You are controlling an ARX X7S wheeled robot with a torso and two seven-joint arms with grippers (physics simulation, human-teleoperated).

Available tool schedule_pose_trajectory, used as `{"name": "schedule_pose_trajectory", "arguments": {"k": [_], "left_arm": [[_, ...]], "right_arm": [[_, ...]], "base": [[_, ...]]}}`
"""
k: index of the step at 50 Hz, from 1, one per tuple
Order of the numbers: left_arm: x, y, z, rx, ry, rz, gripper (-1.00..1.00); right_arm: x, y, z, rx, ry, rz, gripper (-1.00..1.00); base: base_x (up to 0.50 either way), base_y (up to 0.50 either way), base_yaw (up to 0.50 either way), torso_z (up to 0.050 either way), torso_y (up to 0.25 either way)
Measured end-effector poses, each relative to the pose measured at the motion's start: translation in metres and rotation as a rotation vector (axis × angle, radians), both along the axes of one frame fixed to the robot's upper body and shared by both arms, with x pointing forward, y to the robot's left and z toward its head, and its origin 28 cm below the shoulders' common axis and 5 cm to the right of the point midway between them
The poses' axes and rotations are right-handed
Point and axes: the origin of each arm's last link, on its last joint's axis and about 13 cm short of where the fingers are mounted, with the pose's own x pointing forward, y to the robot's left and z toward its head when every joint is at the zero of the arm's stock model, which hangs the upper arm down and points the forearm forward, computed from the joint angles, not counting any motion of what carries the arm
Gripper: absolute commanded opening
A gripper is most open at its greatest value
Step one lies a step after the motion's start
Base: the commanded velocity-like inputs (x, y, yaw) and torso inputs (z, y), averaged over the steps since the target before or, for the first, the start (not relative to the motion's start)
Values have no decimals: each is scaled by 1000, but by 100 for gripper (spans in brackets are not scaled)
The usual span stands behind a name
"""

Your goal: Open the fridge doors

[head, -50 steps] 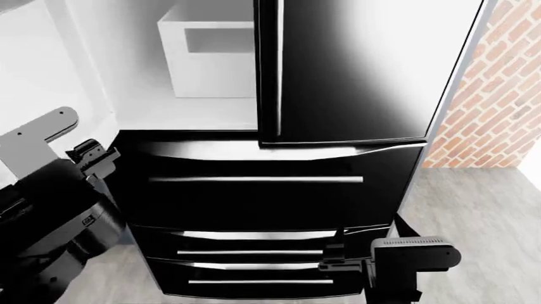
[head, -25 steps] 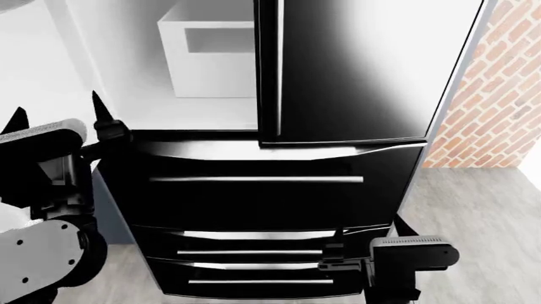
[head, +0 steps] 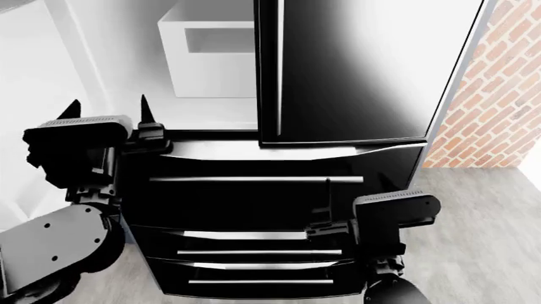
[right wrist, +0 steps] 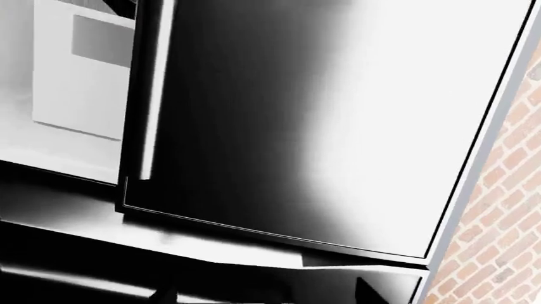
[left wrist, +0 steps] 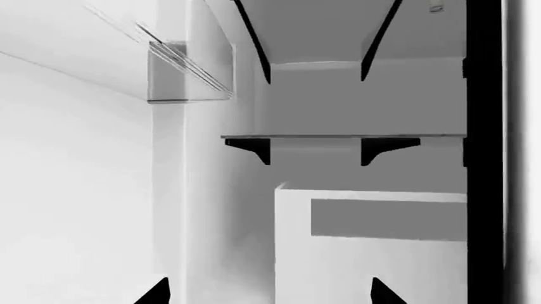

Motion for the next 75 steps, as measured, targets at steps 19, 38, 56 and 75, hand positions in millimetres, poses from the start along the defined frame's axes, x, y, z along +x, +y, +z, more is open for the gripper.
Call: {"name": "schedule_pose_trajectory", "arguments": {"k": [19,38,56,75], "left_arm": [[18,-2,-1,-34,111,43,100],[24,1,-5,-49,146,62,100],[28,2,-12,-60,168,58,100],[31,3,-18,-65,179,58,100]], "right_arm": [[52,16,53,-32,-35,110,100],[116,31,96,-38,-46,188,100],[170,44,132,-9,-40,261,100],[191,56,141,-5,8,323,100]], "base": [[0,0,0,0,0],[0,0,0,0,0],[0,0,0,0,0],[0,0,0,0,0]]}}
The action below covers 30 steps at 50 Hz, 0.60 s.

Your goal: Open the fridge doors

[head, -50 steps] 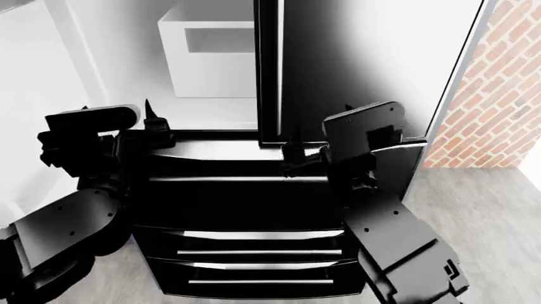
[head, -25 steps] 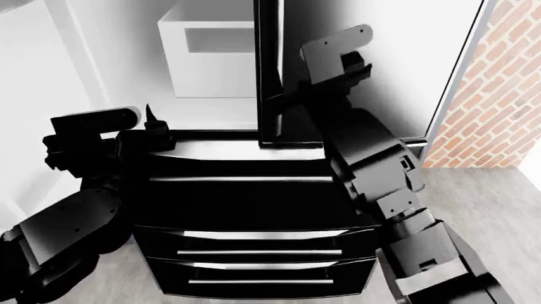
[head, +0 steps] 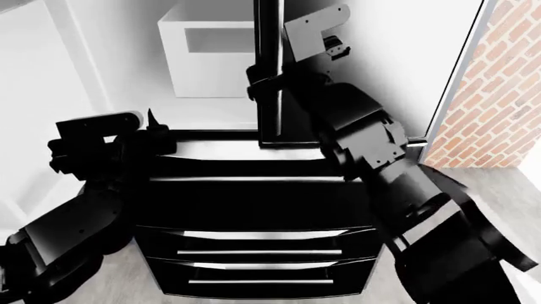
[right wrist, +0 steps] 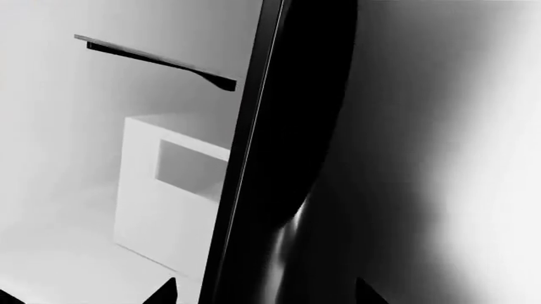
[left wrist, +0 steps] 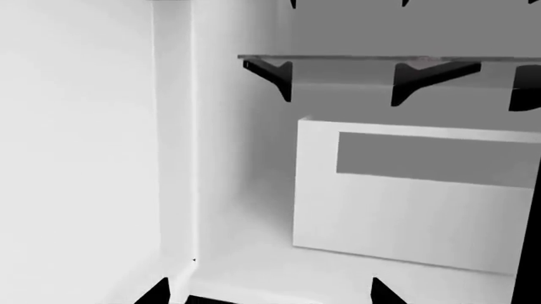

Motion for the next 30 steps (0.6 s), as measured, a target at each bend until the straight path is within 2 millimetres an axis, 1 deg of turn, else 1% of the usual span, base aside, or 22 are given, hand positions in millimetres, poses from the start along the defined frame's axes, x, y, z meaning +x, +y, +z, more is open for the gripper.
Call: {"name": "schedule_pose_trajectory", "arguments": {"k": [3,4,7,12,30], "left_arm": [[0,0,-1,-1,2,-1,100],[0,0,-1,-1,2,-1,100],[0,0,-2,-2,4,-2,100],[0,0,-3,-4,6,-6,100],[0,0,-7,-10,15,-10,100]], "right_arm": [[1,-1,0,0,5,-4,100],[2,-1,1,0,7,-7,-100],[3,-2,1,1,11,-11,-100],[2,4,1,-1,19,14,-100],[4,3,1,23,22,5,-100]], "base": [[0,0,0,0,0],[0,0,0,0,0],[0,0,0,0,0],[0,0,0,0,0],[4,0,0,0,0]]}}
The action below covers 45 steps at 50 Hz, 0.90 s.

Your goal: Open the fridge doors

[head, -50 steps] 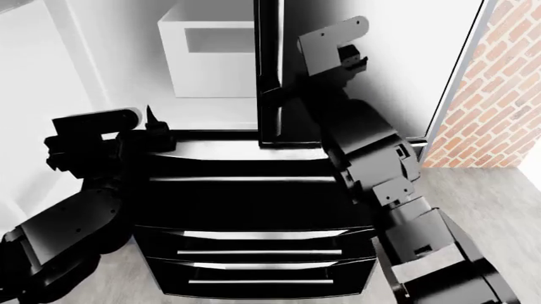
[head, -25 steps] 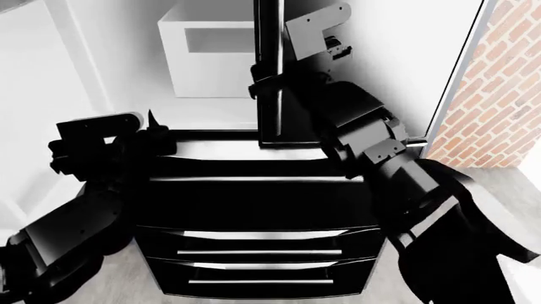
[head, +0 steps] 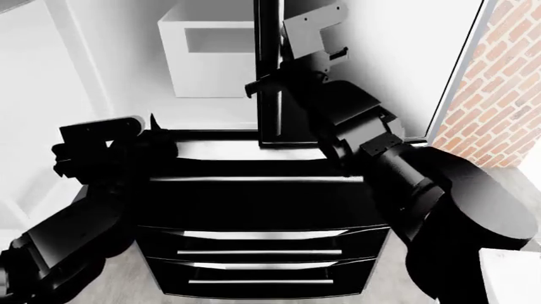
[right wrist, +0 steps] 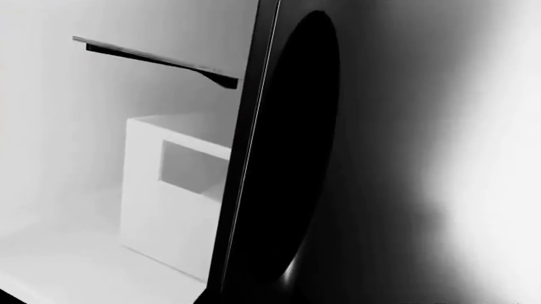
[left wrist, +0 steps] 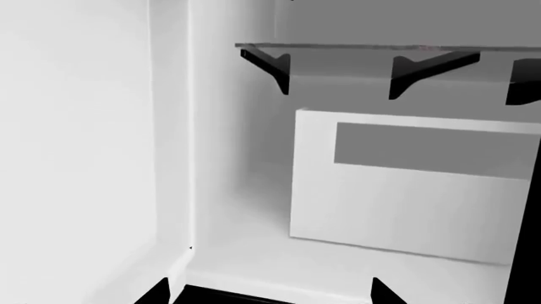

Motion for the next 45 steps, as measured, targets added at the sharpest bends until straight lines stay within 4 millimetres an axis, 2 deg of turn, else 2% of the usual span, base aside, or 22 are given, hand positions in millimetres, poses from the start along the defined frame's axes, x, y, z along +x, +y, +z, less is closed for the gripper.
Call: {"name": "schedule_pose_trajectory", "arguments": {"k": [8,18,28,45], "left_arm": [[0,0,-1,0,2,2,100],[0,0,-2,2,1,6,100],[-2,-1,-3,9,0,8,100],[-6,-4,0,23,-4,1,100]], "right_arm": [[-12,-1,-2,-3,-19,-11,-100],[-53,-12,-4,-20,-40,-27,-100],[-116,-35,-7,-41,-74,-65,-100],[-233,-95,-10,-44,-148,-241,-100]], "base": [[0,0,-2,0,0],[0,0,-4,0,1],[0,0,-4,0,4],[0,0,-3,1,3]]}}
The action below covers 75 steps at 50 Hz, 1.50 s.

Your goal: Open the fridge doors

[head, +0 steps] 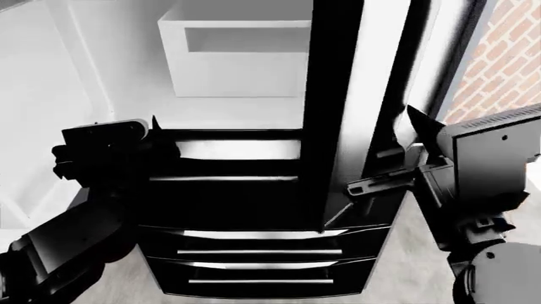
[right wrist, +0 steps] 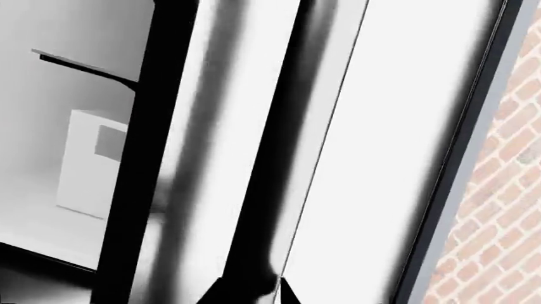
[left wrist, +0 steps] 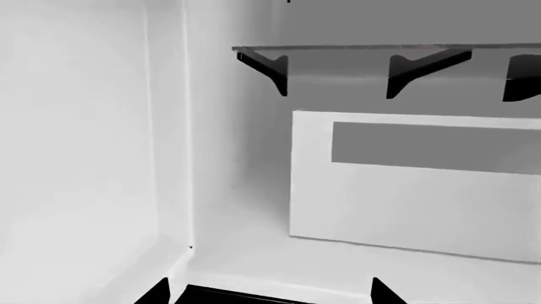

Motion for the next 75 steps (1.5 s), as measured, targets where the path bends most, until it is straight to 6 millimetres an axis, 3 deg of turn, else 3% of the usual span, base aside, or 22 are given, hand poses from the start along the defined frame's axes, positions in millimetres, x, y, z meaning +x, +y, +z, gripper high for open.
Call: {"name": "schedule_pose_trajectory", "arguments": {"k": [8,9,20,30,33,39,41,43,48,53,75], "left_arm": [[-2,-2,-1,7,2,-6,100],[-2,-2,-1,8,2,-6,100],[-4,-4,-2,15,4,-16,100],[-5,-5,-4,18,7,-20,100],[-5,-5,-4,18,8,-20,100],[-5,-5,-5,16,10,-20,100],[-5,-5,-5,16,10,-20,100],[-5,-5,-5,15,11,-20,100],[-5,-5,-5,15,12,-19,100],[-5,-5,-6,13,13,-19,100],[-5,-6,-7,10,17,-22,100]], "right_arm": [[-35,-24,20,26,-211,-139,-100],[-38,-26,22,29,-237,-156,100],[-55,-39,41,-15,-460,-269,100],[-60,-42,61,-81,-583,-248,100],[-55,-26,73,-77,-687,-73,100],[-62,34,100,-4,-1206,685,100],[-65,45,97,11,-1390,771,100],[-61,52,84,11,-1451,731,100],[-51,70,41,-97,-1297,527,100],[-46,85,24,-221,-1098,403,100],[-15,86,40,-303,-534,302,100]], "base": [[0,0,0,0,0],[0,0,0,0,0],[0,0,0,0,0],[0,0,0,0,0],[0,0,0,0,0],[0,0,0,0,0],[0,0,0,0,0],[0,0,0,0,0],[0,0,0,0,0],[0,0,0,0,0],[0,0,0,0,0]]}}
